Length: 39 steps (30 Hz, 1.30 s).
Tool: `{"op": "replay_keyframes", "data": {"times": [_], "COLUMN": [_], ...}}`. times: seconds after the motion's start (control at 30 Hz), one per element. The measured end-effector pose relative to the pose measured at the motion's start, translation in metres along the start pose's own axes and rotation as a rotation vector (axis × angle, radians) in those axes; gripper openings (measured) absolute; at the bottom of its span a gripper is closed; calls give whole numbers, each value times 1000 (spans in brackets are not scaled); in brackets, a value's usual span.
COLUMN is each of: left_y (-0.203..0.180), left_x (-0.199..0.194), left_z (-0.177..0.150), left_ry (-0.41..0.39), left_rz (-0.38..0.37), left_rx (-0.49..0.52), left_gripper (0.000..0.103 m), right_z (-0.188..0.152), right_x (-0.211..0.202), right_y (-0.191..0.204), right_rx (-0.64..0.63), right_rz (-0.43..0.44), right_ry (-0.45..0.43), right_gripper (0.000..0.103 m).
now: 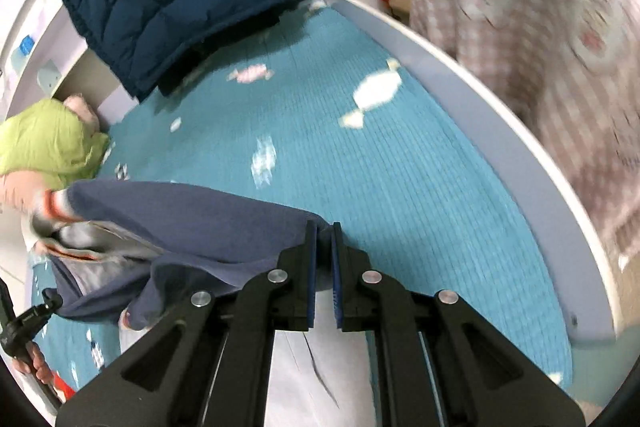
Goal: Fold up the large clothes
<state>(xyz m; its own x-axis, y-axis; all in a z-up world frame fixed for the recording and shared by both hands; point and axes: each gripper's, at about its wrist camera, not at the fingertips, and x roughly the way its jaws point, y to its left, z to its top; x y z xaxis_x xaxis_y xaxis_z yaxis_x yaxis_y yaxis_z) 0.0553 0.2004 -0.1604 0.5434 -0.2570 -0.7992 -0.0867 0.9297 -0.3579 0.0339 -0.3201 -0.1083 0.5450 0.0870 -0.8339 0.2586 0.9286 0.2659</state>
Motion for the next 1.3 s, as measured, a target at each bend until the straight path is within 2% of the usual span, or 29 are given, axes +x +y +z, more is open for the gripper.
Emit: {"op": "replay_keyframes", "data": {"times": [0.13,0.2,0.23,0.3,0.43,0.5,0.53,0.63,0.73,0.77,0.87,0.97,1.0,1.1,1.17,1.2,1.23,1.3], "left_y": [21,35,44,55,55,51,48,43,40,38,31,20,16,10,8,7,4,-3], "left_x": [7,21,33,46,38,30,24,9,-5,-8,-12,3,9,39,61,69,72,62], "left_z": [-62,-91,-107,-125,-126,-123,-123,-126,-130,-133,-142,-152,-155,-158,-159,-160,-158,-159], "left_ry": [81,139,193,228,194,191,192,195,206,214,237,267,276,280,312,337,348,331], "left_rz": [19,32,38,47,28,40,52,69,23,-1,-82,-184,-180,-176,-191,-173,-168,-137], "left_rx": [-56,-97,-141,-205,-218,-178,-153,-117,-137,-152,-182,-224,-231,-283,-346,-366,-359,-320], "left_gripper": [14,14,14,13,15,17,22,23,28,34,35,35,35,35,32,23,2,2], "right_z": [-60,-81,-95,-104,-100,-94,-92,-92,-99,-104,-119,-132,-135,-137,-137,-137,-138,-141], "right_x": [11,25,37,47,47,40,33,14,1,1,12,36,45,58,58,57,54,40], "right_y": [-30,-40,-48,-53,-52,-52,-51,-51,-46,-39,-19,-9,-8,-3,0,0,-1,-3], "right_rx": [57,79,110,123,141,132,123,157,176,175,151,153,170,185,192,198,222,269], "right_rz": [-40,-71,-87,-88,-88,-72,-70,-24,46,65,114,97,110,79,56,49,79,132], "right_ry": [126,183,223,233,262,271,274,267,278,294,341,377,376,337,317,319,328,327], "right_gripper": [7,7,7,7,12,15,19,27,38,39,39,39,39,37,22,14,4,4]}}
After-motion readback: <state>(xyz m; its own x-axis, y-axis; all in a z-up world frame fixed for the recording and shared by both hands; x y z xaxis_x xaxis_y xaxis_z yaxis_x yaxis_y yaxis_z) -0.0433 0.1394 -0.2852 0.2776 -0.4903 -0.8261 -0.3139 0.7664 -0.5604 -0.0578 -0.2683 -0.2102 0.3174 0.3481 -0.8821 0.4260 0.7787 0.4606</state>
